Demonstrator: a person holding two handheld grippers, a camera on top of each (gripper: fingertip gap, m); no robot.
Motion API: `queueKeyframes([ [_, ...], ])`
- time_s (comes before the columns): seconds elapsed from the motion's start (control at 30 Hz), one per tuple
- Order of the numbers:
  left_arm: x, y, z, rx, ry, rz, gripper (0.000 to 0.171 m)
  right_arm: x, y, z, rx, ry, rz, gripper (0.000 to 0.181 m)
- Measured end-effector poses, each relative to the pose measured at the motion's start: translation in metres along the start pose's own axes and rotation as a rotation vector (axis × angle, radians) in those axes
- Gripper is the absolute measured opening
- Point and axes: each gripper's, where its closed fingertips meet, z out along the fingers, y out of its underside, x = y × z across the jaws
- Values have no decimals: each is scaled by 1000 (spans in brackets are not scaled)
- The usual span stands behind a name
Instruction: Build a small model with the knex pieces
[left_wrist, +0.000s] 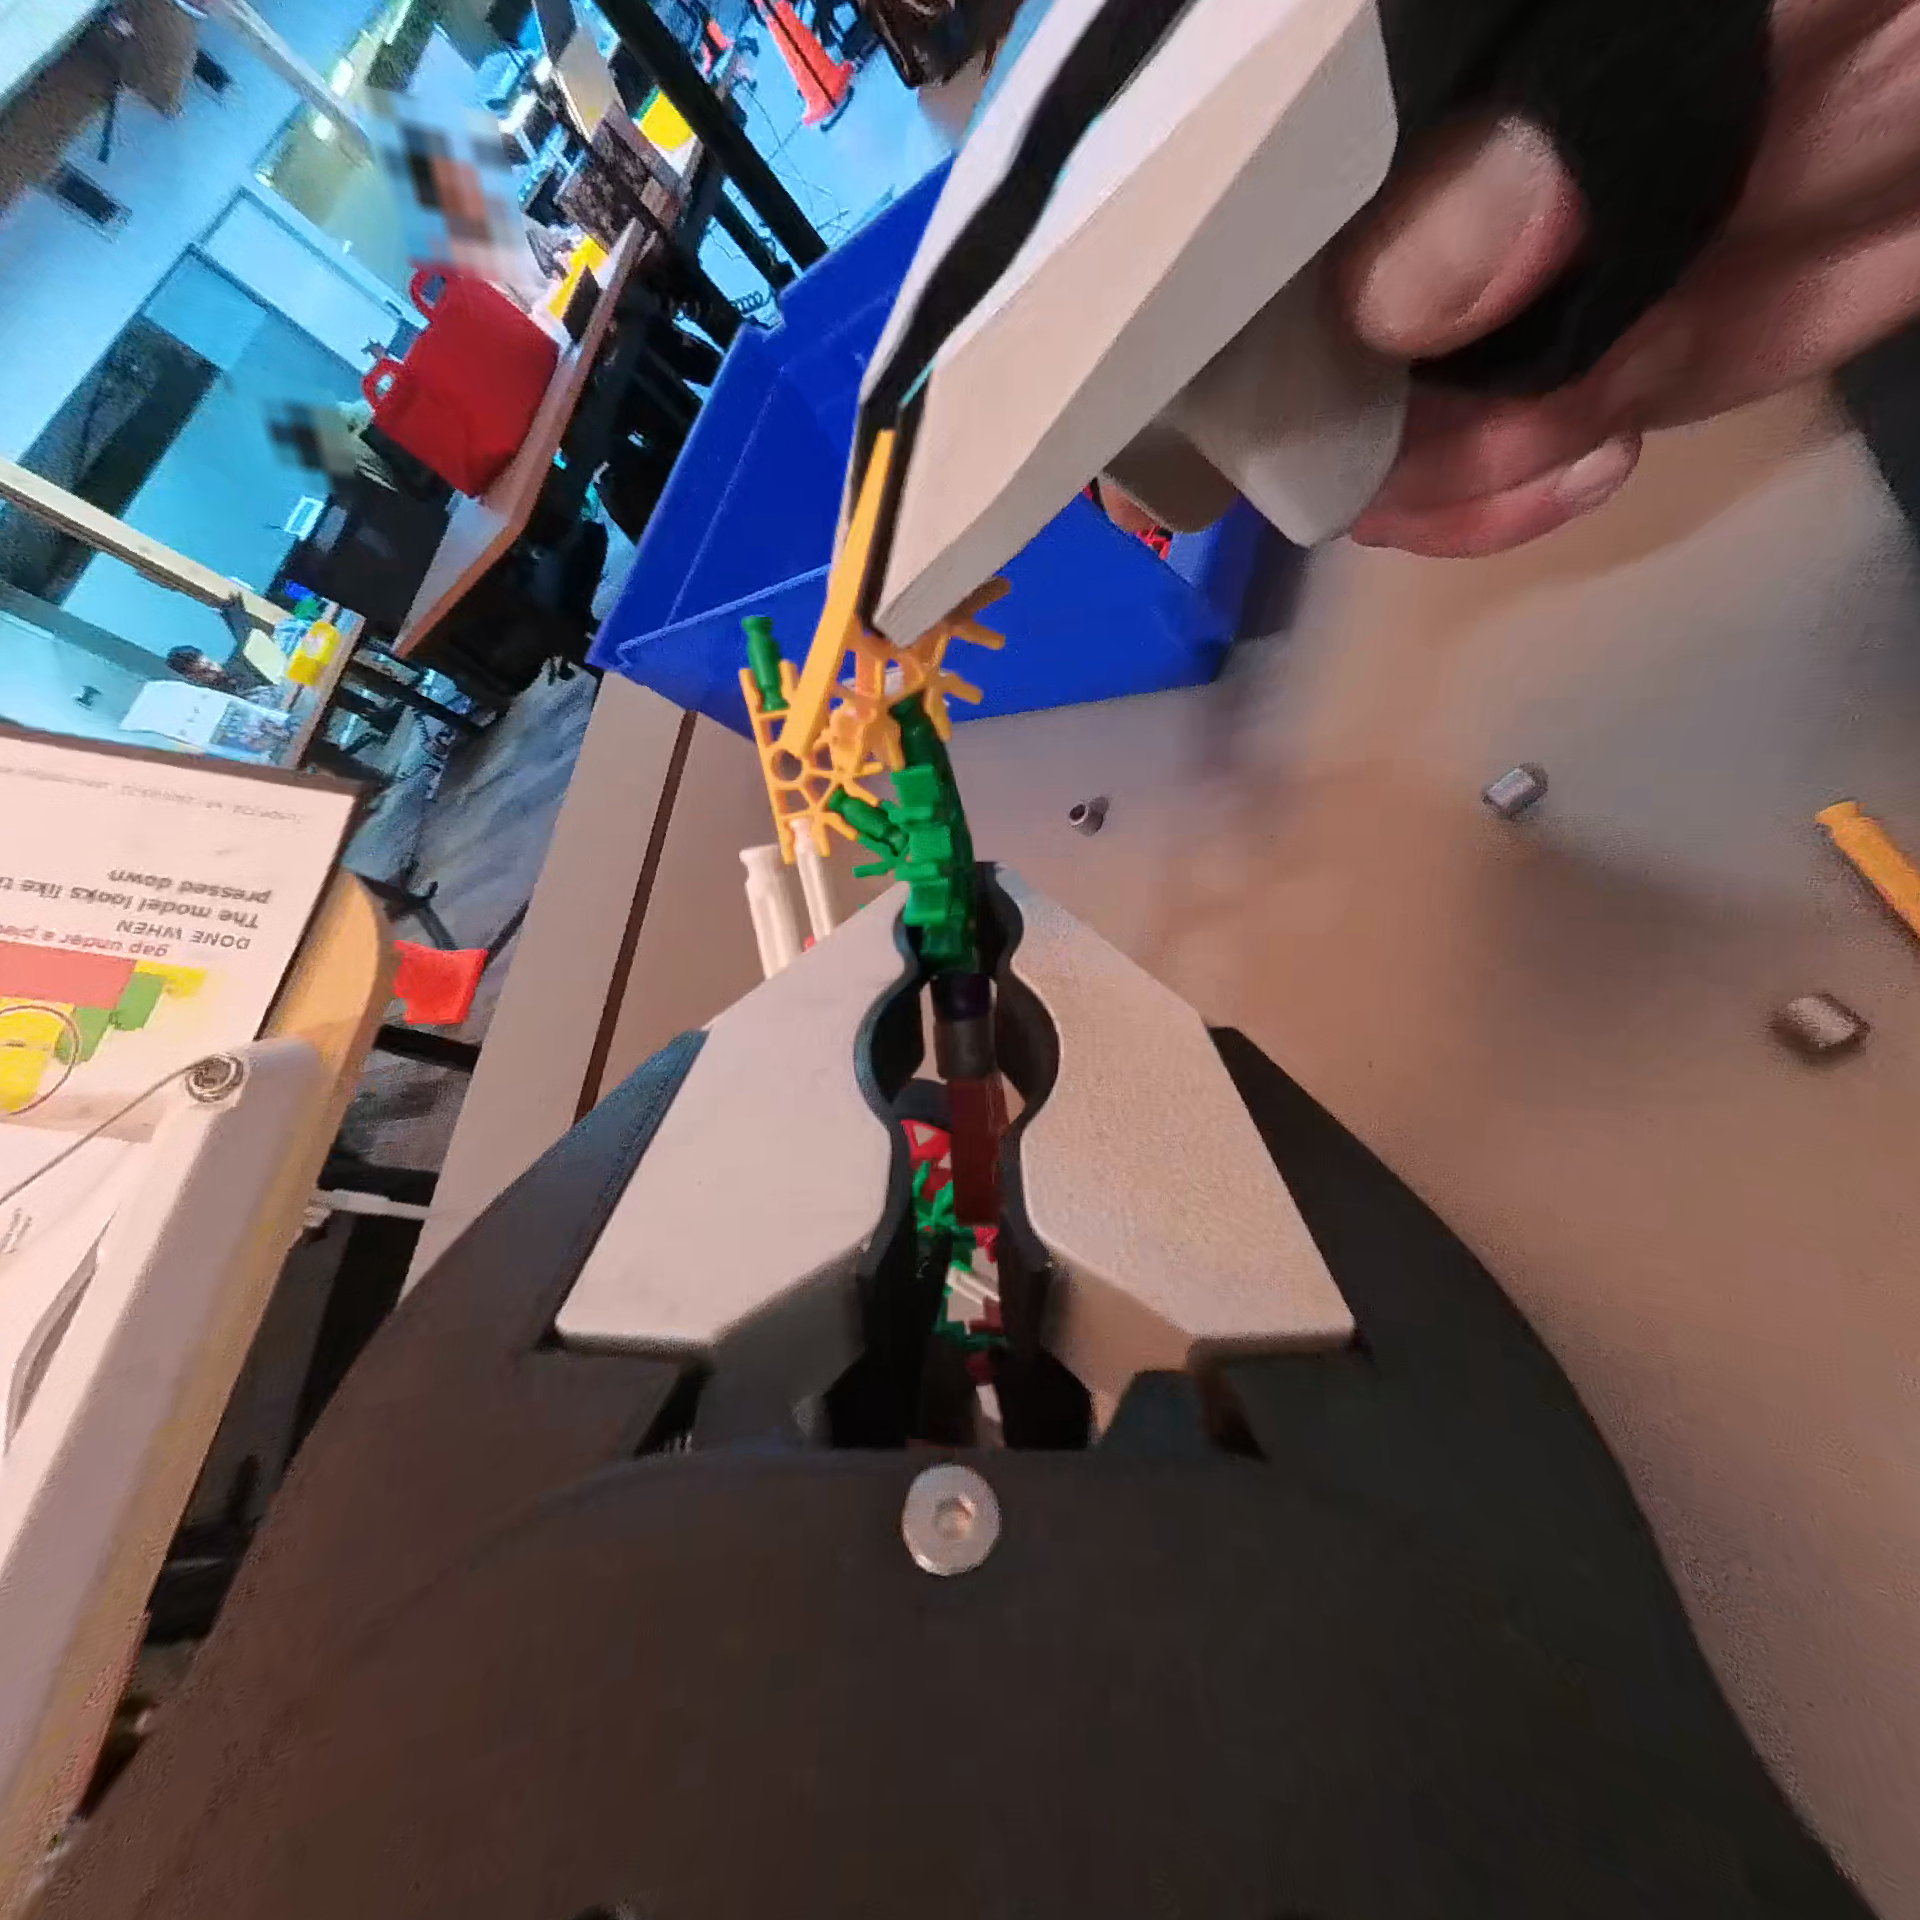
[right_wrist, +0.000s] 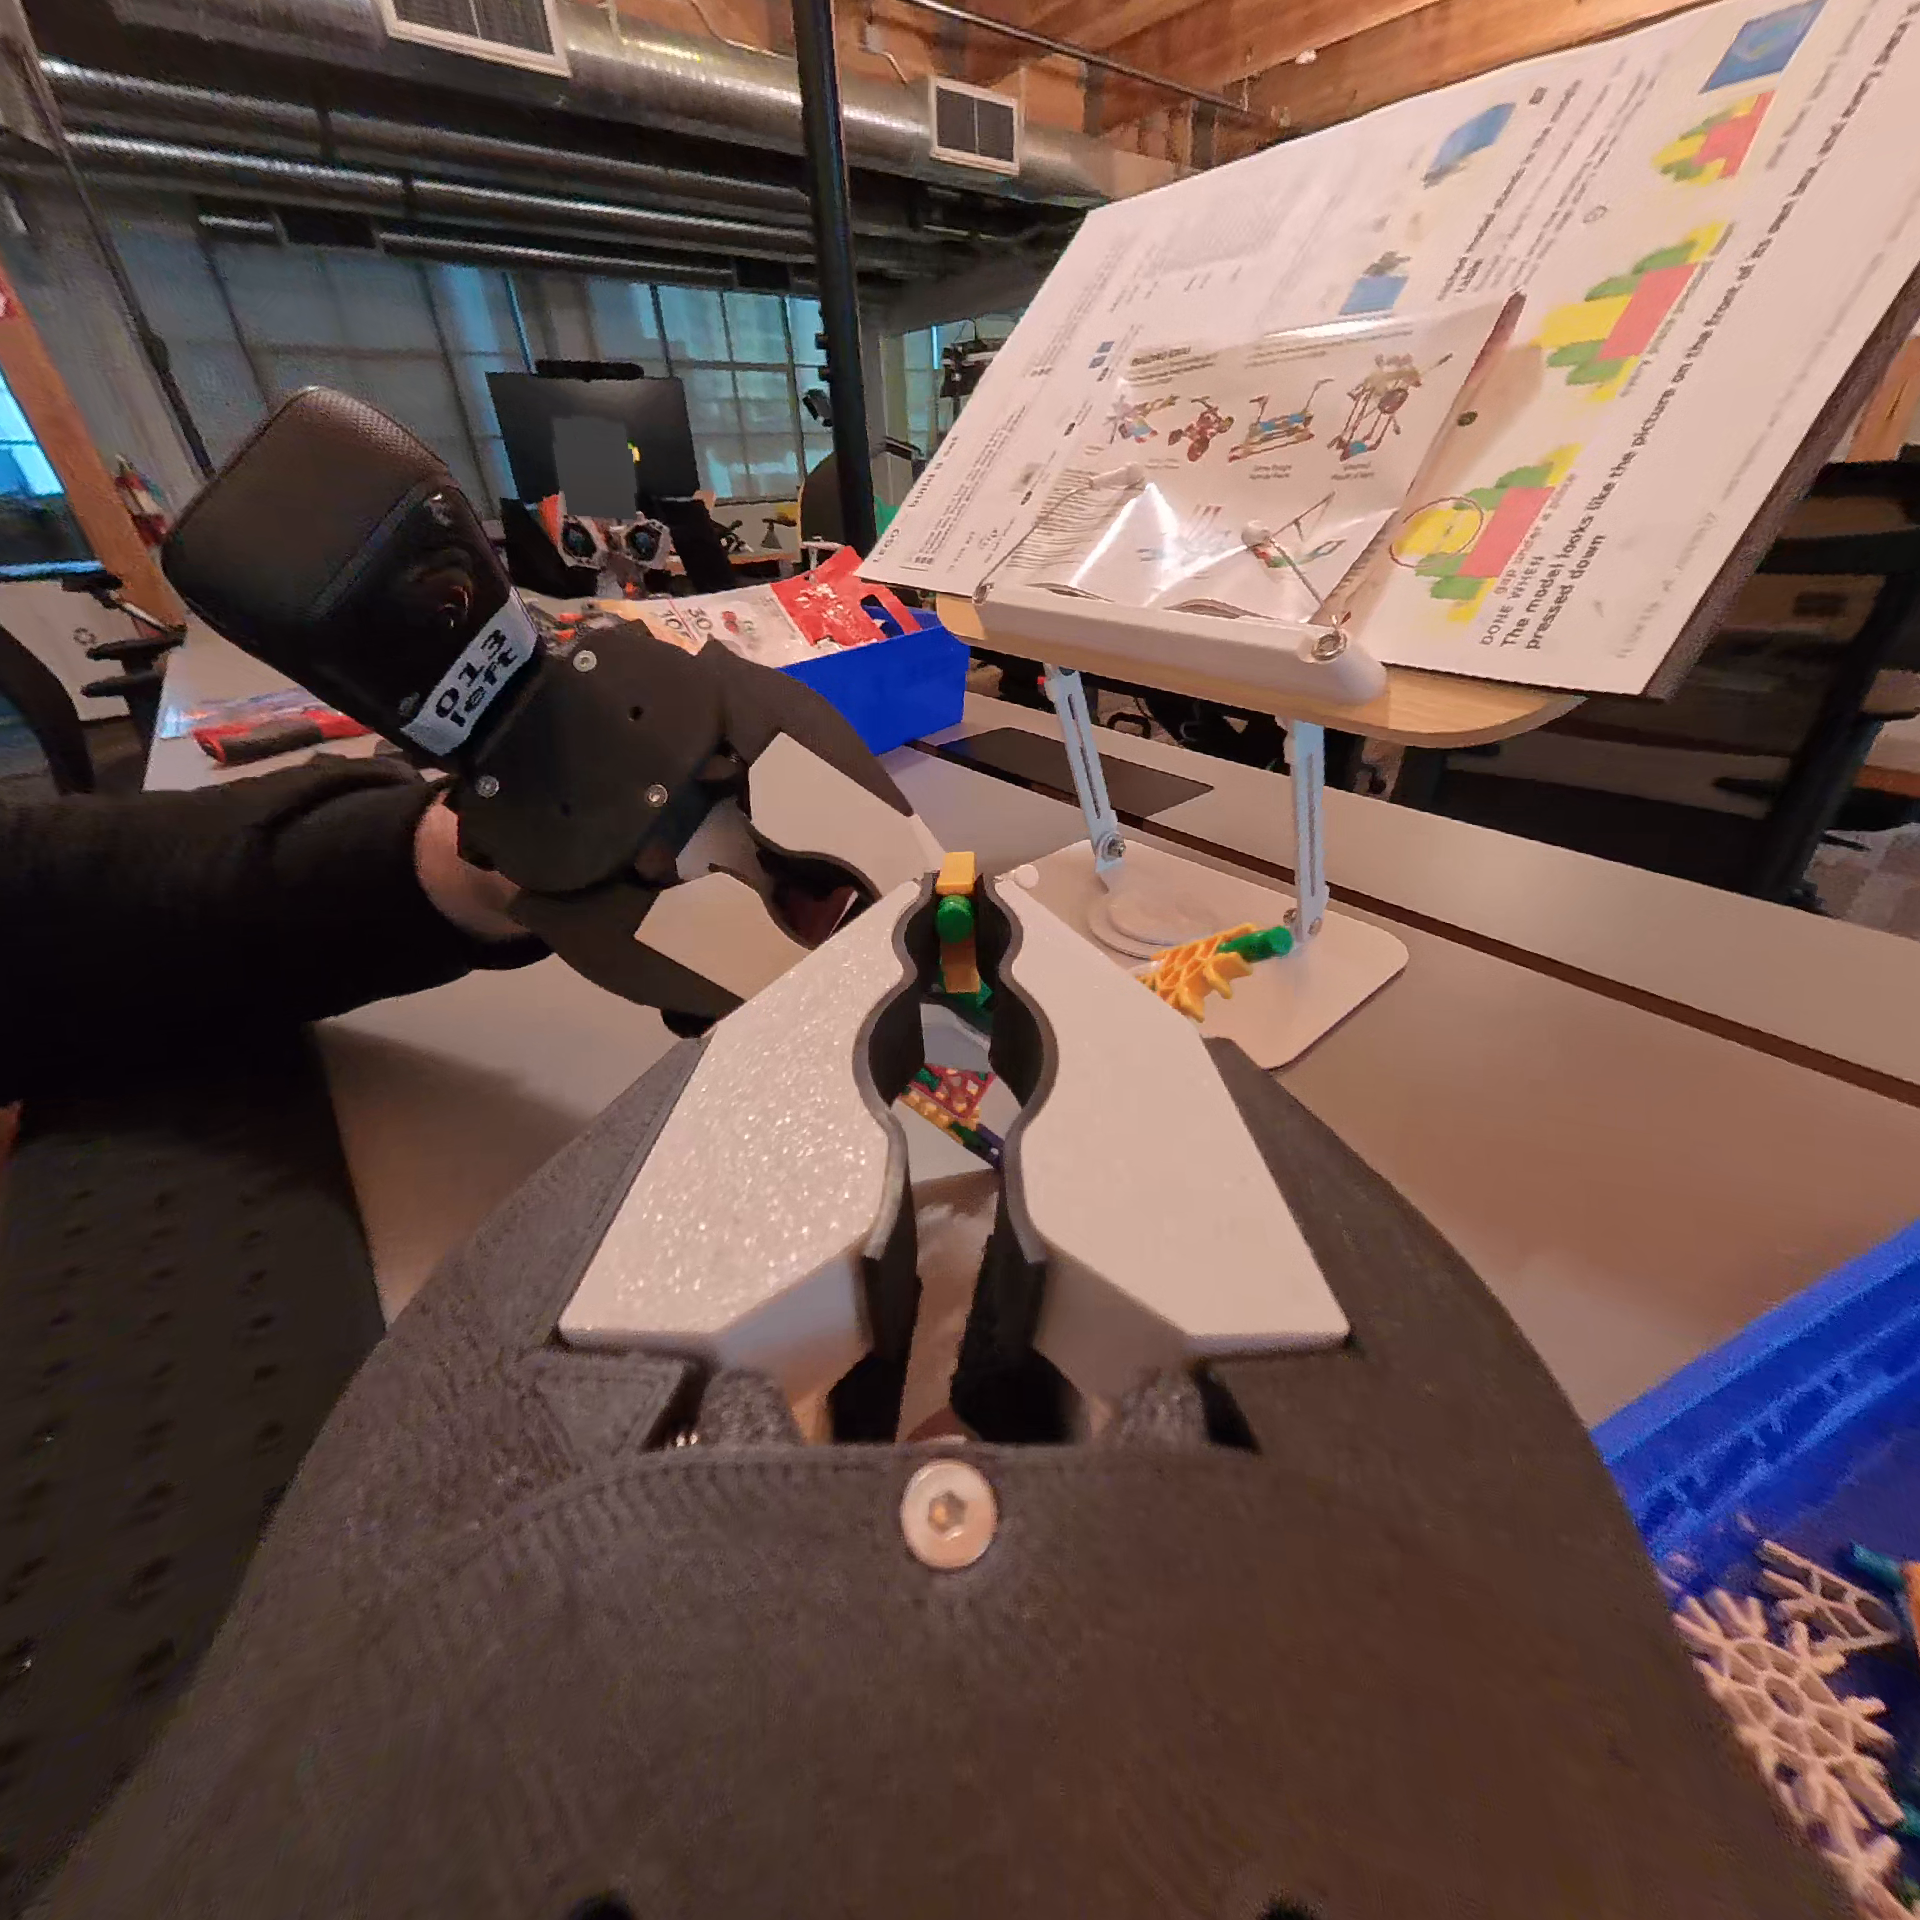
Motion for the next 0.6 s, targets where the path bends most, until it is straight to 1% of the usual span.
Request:
queueKeyframes([
  [0.07, 0, -1, 0, 2, 32, -30, 3, 0, -1, -1, 6, 0, -17, 3],
  [0.13, -1, -3, -1, 18, 73, -80, 2, 0, -2, -2, 4, 22, -78, 3],
  [0.27, 1, -3, -1, 14, 182, -239, 2, -6, -3, 3, -42, 128, -353, 3],
  [0.43, 2, -4, 1, 5, 286, -401, 3, -2, -6, 8, -106, 300, -683, 5],
  [0.6, 5, -6, 4, 10, 364, -510, 2, 1, -7, 10, -146, 417, -901, 6],
])
